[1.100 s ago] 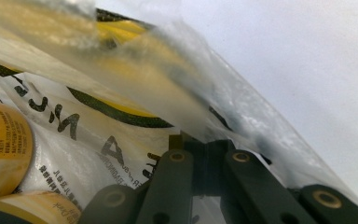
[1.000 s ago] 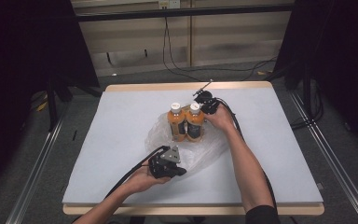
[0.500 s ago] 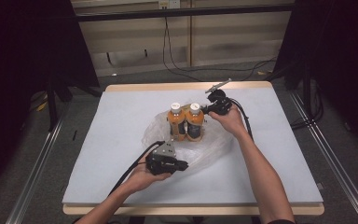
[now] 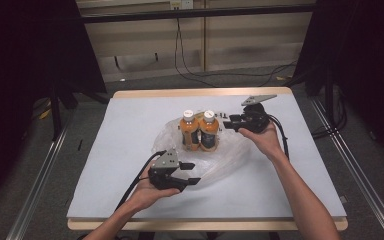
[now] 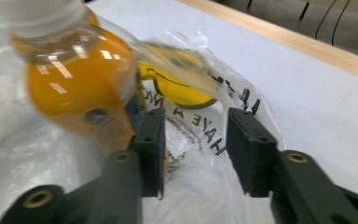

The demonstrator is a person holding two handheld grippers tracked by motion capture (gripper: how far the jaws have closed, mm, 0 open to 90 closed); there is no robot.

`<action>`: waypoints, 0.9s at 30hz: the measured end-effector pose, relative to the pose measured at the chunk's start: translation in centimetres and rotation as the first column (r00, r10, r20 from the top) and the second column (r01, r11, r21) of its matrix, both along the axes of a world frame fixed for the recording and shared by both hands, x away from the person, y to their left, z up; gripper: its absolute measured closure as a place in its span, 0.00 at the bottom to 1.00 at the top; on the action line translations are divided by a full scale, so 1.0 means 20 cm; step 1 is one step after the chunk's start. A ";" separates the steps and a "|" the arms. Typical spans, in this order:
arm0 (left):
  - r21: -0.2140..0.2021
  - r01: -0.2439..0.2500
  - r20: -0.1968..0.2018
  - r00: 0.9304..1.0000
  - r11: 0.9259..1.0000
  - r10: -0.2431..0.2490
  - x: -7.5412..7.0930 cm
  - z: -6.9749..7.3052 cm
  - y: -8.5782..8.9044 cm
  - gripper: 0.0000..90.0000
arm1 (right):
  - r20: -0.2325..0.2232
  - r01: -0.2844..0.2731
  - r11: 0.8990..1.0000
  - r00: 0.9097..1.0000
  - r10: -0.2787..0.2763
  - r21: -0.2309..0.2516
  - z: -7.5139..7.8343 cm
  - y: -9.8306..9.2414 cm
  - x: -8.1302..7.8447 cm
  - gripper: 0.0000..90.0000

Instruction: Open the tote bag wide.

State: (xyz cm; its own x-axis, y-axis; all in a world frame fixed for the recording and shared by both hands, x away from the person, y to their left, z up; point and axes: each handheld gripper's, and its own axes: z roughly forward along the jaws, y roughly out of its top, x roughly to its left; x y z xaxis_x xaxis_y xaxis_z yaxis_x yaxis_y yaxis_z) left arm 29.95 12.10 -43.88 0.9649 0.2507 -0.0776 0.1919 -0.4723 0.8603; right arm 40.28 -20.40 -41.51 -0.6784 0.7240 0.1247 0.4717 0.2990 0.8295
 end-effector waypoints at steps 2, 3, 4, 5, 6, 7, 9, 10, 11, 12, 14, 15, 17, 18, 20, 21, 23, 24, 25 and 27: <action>-0.016 -0.028 0.005 1.000 0.999 0.028 -0.01 0.01 0.03 0.43 | 0.017 0.016 1.000 1.000 -0.016 0.007 0.01 -0.02 -0.04 0.44; -0.020 -0.036 0.011 0.999 0.999 0.036 -0.01 0.02 0.04 0.39 | 0.027 0.026 1.000 0.999 -0.026 0.012 0.01 -0.03 -0.07 0.38; -0.034 -0.040 0.014 0.999 0.999 0.041 -0.02 0.03 0.06 0.37 | 0.036 0.033 0.999 0.999 -0.033 0.021 0.01 -0.04 -0.09 0.32; -0.055 -0.062 0.027 0.998 0.997 0.063 -0.02 0.04 0.08 0.35 | 0.048 0.036 0.999 0.998 -0.037 0.023 0.02 -0.05 -0.11 0.25; -0.056 -0.079 0.044 0.996 0.995 0.082 -0.02 0.05 0.09 0.31 | 0.045 0.048 0.999 0.998 -0.049 0.025 0.02 -0.06 -0.14 0.16; -0.064 -0.094 0.044 0.994 0.994 0.097 -0.02 0.06 0.11 0.28 | 0.042 0.055 0.998 0.998 -0.056 0.024 0.03 -0.06 -0.16 0.12; -0.076 -0.116 0.050 0.991 0.990 0.120 -0.03 0.07 0.15 0.25 | 0.049 0.057 0.998 0.997 -0.058 0.034 0.03 -0.08 -0.21 0.12; -0.070 -0.133 0.058 0.989 0.989 0.137 -0.03 0.08 0.17 0.23 | 0.053 0.057 0.998 0.997 -0.059 0.033 0.03 -0.09 -0.22 0.09; -0.082 -0.154 0.057 0.986 0.985 0.159 -0.03 0.08 0.19 0.22 | 0.056 0.062 0.998 0.996 -0.064 0.034 0.04 -0.10 -0.25 0.07; -0.093 -0.173 0.054 0.982 0.980 0.179 -0.03 0.08 0.22 0.19 | 0.059 0.070 0.997 0.996 -0.072 0.035 0.04 -0.10 -0.27 0.07; -0.112 -0.193 0.009 0.981 0.975 0.195 -0.01 0.07 0.28 0.18 | 0.073 0.084 0.996 0.994 -0.087 0.042 0.04 -0.12 -0.32 0.07; -0.127 -0.225 0.004 0.974 0.966 0.227 0.00 0.07 0.31 0.18 | 0.073 0.087 0.995 0.993 -0.090 0.050 0.04 -0.13 -0.34 0.07; -0.103 -0.272 0.033 0.960 0.957 0.277 0.00 0.06 0.35 0.14 | 0.076 0.098 0.992 0.992 -0.104 0.076 0.05 -0.16 -0.39 0.06; -0.095 -0.288 0.042 0.955 0.953 0.292 0.00 0.06 0.38 0.13 | 0.080 0.104 0.990 0.991 -0.111 0.092 0.05 -0.17 -0.41 0.06; -0.088 -0.308 0.034 0.950 0.947 0.312 -0.01 0.05 0.44 0.11 | 0.078 0.117 0.988 0.989 -0.125 0.103 0.03 -0.20 -0.46 0.06; -0.084 -0.321 0.035 0.945 0.943 0.325 -0.02 0.04 0.46 0.11 | 0.075 0.124 0.989 0.989 -0.130 0.083 0.02 -0.22 -0.50 0.06; -0.068 -0.351 0.050 0.934 0.934 0.354 -0.03 0.02 0.52 0.09 | 0.069 0.124 0.990 0.989 -0.129 0.074 0.00 -0.24 -0.54 0.08; -0.061 -0.365 0.044 0.929 0.929 0.368 -0.04 0.01 0.55 0.09 | 0.068 0.126 0.989 0.989 -0.132 0.081 0.00 -0.26 -0.56 0.08; -0.063 -0.380 0.034 0.923 0.923 0.382 -0.04 0.00 0.58 0.08 | 0.066 0.130 0.988 0.989 -0.135 0.084 -0.01 -0.27 -0.59 0.08; -0.070 -0.411 0.007 0.911 0.909 0.413 -0.04 -0.02 0.63 0.07 | 0.075 0.146 0.988 0.986 -0.149 0.054 -0.02 -0.29 -0.64 0.08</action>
State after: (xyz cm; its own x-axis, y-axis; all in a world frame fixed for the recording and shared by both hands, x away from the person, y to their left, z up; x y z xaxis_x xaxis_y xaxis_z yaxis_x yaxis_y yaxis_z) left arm 29.18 24.76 -44.24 0.7786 0.6213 -0.0881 0.3387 -0.2979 0.8925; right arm 27.54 -26.16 -41.94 -0.5737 0.8113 0.1126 0.4403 0.1896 0.8776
